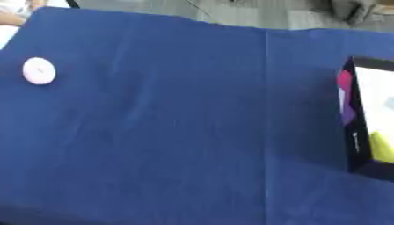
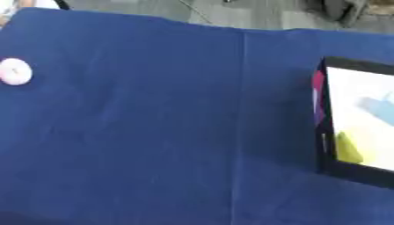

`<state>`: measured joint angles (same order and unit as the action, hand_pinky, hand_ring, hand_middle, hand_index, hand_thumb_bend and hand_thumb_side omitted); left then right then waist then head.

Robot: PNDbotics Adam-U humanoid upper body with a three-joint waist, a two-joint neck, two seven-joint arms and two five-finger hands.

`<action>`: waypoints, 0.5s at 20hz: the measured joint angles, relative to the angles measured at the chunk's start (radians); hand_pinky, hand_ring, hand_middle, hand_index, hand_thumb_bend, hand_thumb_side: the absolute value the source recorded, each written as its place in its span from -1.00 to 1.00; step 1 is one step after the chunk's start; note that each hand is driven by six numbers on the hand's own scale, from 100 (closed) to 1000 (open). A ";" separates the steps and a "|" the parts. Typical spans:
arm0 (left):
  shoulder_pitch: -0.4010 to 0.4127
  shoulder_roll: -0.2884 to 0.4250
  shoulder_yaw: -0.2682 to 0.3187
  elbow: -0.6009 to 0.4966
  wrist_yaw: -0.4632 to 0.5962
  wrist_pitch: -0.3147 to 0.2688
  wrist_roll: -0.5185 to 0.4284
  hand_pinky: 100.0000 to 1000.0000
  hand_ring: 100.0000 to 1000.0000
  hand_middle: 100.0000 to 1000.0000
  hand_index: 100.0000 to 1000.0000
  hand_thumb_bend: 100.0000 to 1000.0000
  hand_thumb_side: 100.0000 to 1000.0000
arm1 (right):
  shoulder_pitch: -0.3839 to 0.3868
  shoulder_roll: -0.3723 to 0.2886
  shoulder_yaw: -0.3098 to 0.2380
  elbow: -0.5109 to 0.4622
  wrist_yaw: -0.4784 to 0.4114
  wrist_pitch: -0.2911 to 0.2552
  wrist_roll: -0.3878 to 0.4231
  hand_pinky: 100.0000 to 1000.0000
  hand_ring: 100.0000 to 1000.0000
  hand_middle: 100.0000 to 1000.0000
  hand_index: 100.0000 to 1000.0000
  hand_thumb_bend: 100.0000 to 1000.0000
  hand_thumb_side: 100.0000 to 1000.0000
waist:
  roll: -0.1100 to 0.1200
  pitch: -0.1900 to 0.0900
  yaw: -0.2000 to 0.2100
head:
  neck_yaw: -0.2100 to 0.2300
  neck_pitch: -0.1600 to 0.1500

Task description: Pick up the objects with one hand, pass them to the other hand, and then place them into the box on the other side of the table.

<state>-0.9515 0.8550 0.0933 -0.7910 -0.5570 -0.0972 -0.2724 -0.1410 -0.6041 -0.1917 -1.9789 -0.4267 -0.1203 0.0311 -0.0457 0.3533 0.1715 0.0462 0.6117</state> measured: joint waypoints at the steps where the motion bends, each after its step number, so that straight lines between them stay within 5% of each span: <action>1: -0.014 0.000 0.000 0.031 -0.036 -0.007 -0.027 0.85 0.74 0.42 0.63 -0.08 -0.49 | 0.001 0.000 0.001 0.000 0.000 -0.001 0.000 1.00 1.00 1.00 1.00 -1.00 -0.04 | 0.001 0.000 -0.001 | 0.005 -0.001; 10: -0.078 -0.020 -0.002 0.130 -0.260 -0.074 -0.193 0.84 0.77 0.48 0.71 0.10 -0.52 | 0.006 -0.003 0.007 0.000 0.010 -0.003 0.004 1.00 1.00 1.00 1.00 -1.00 -0.04 | -0.003 0.006 -0.008 | 0.013 -0.008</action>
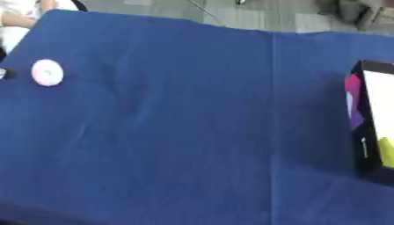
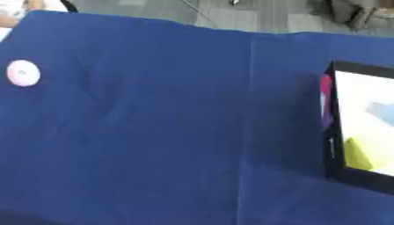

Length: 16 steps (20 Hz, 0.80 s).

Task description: Pick up the objects with one hand, pass them to the other hand, and then place them into the box on the other side of the table.

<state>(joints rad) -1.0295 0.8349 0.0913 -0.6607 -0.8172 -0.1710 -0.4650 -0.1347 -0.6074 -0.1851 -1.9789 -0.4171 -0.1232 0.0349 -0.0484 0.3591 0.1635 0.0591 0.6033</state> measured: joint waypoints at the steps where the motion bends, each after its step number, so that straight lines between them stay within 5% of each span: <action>1: -0.007 -0.007 -0.001 0.001 -0.017 -0.009 -0.007 0.84 0.77 0.49 0.72 0.09 -0.53 | 0.000 0.000 0.002 0.000 0.001 0.000 0.000 1.00 1.00 1.00 1.00 -1.00 -0.05 | -0.002 0.001 -0.001 | -0.001 0.000; 10: -0.051 -0.042 -0.015 0.006 -0.157 -0.021 0.022 0.81 0.76 0.50 0.82 0.01 -0.96 | -0.001 0.000 0.013 0.000 0.017 -0.004 0.013 1.00 1.00 1.00 1.00 -1.00 -0.05 | -0.010 0.010 -0.016 | -0.004 -0.008; 16: -0.055 -0.053 -0.015 0.021 -0.189 0.001 0.065 0.78 0.75 0.48 0.76 -0.22 -1.00 | -0.001 0.000 0.018 0.000 0.021 -0.008 0.019 1.00 1.00 1.00 1.00 -1.00 -0.05 | -0.015 0.014 -0.028 | 0.002 -0.018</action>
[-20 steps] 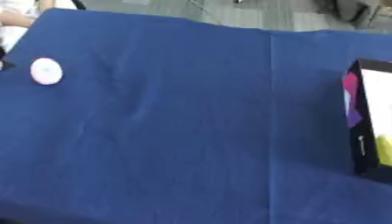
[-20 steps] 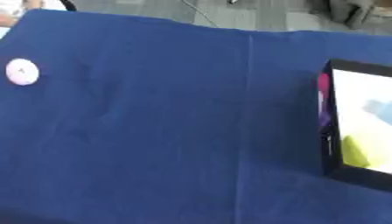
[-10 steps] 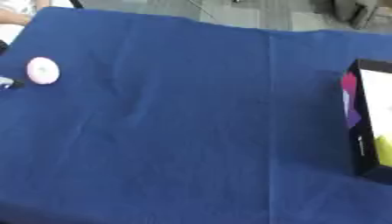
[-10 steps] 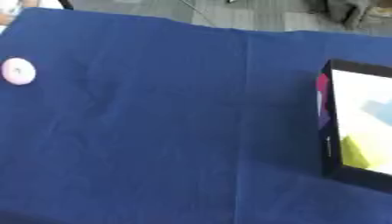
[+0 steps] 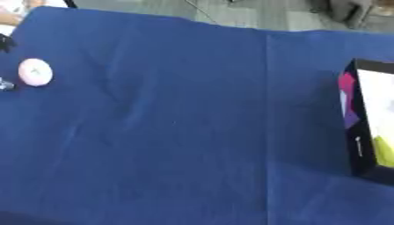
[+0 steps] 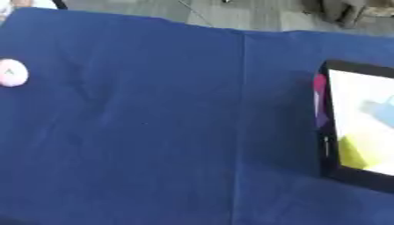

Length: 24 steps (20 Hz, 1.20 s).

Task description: Pick up the objects with one hand, pass them to the other hand, and then place them into the box on the other side of the table.

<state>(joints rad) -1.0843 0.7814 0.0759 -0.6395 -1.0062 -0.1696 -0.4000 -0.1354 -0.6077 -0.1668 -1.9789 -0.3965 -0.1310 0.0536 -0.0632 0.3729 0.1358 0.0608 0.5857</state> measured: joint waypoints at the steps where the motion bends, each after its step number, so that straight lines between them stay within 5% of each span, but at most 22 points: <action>1: -0.002 -0.001 0.000 0.002 -0.004 0.006 0.005 0.78 0.74 0.47 0.74 -0.32 -1.00 | 0.000 0.000 0.002 0.000 0.002 0.000 0.000 1.00 1.00 1.00 1.00 -1.00 -0.05 | 0.000 0.001 -0.001 | 0.000 0.000; 12: -0.008 -0.023 0.004 0.037 -0.017 0.079 0.021 0.77 0.75 0.49 0.73 -0.42 -0.95 | -0.002 0.005 0.013 0.000 0.015 0.011 0.003 1.00 1.00 1.00 1.00 -1.00 -0.05 | 0.000 0.011 -0.022 | 0.009 0.000; 19: -0.015 -0.043 0.003 0.055 -0.024 0.064 -0.033 0.69 0.59 0.26 0.28 -0.97 -0.96 | -0.005 0.008 0.020 0.000 0.015 0.014 0.008 1.00 1.00 1.00 1.00 -1.00 -0.05 | 0.000 0.013 -0.024 | 0.011 0.001; 24: -0.026 -0.044 0.003 0.051 -0.022 0.058 -0.056 0.64 0.46 0.10 0.10 -1.00 -1.00 | -0.004 0.008 0.020 0.000 0.015 0.013 0.010 1.00 1.00 1.00 1.00 -1.00 -0.05 | 0.000 0.013 -0.023 | 0.011 0.001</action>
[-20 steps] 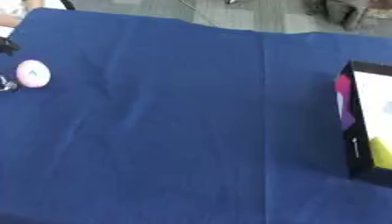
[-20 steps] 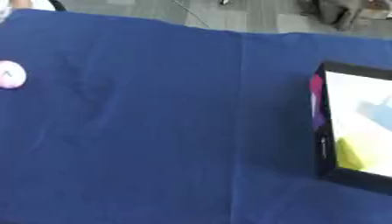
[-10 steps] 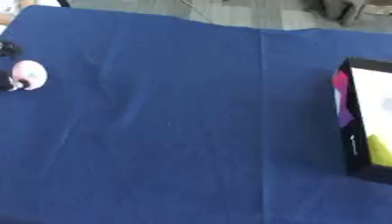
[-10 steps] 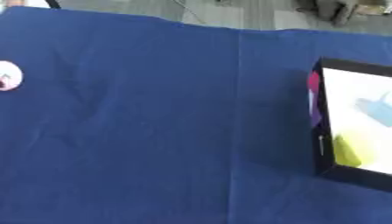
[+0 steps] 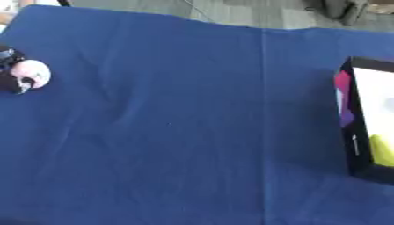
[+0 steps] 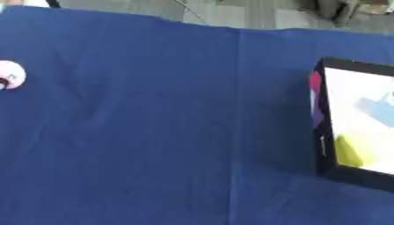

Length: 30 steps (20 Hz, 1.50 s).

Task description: Pick up the objects with one hand, pass them to the other hand, and then place them into the box on the other side of the table.

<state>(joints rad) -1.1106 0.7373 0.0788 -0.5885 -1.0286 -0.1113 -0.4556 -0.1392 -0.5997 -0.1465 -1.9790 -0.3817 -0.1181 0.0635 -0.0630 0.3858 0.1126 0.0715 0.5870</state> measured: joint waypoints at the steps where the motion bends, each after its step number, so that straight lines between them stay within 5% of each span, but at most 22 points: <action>1: -0.002 -0.001 0.000 -0.002 0.001 -0.001 -0.003 0.61 0.38 0.02 0.03 -1.00 -1.00 | 0.000 0.000 0.000 0.000 0.000 0.000 0.000 1.00 1.00 1.00 1.00 -1.00 -0.05 | 0.000 0.000 0.002 | 0.000 0.000; 10: -0.008 -0.008 -0.025 -0.089 0.060 -0.026 0.018 0.52 0.16 -0.20 -0.05 -1.00 -1.00 | 0.008 -0.012 0.000 0.000 -0.007 -0.006 -0.001 1.00 1.00 1.00 1.00 -1.00 -0.05 | 0.008 -0.019 0.013 | -0.029 0.001; 18: 0.057 -0.008 -0.092 -0.286 0.299 -0.048 0.052 0.46 -0.01 -0.33 -0.11 -1.00 -0.95 | -0.038 -0.095 0.017 0.000 -0.047 -0.049 0.009 1.00 1.00 1.00 1.00 -1.00 -0.06 | 0.015 -0.045 0.020 | -0.066 0.017; 24: 0.139 -0.051 -0.145 -0.447 0.424 -0.032 0.101 0.46 -0.01 -0.31 -0.09 -1.00 -0.87 | -0.164 -0.189 0.062 0.000 -0.063 -0.041 0.069 1.00 1.00 1.00 1.00 -1.00 -0.06 | 0.018 -0.060 0.029 | -0.086 0.036; 30: 0.208 -0.167 -0.168 -0.585 0.425 -0.001 0.215 0.46 -0.03 -0.32 -0.08 -1.00 -0.73 | -0.331 -0.235 0.127 -0.001 -0.037 0.017 0.202 1.00 1.00 1.00 1.00 -1.00 -0.18 | 0.014 -0.071 0.032 | -0.119 0.062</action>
<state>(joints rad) -0.9029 0.5699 -0.0888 -1.1734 -0.6035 -0.1124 -0.2405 -0.4700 -0.8344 -0.0192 -1.9802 -0.4185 -0.1006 0.2651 -0.0489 0.3147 0.1441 -0.0471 0.6495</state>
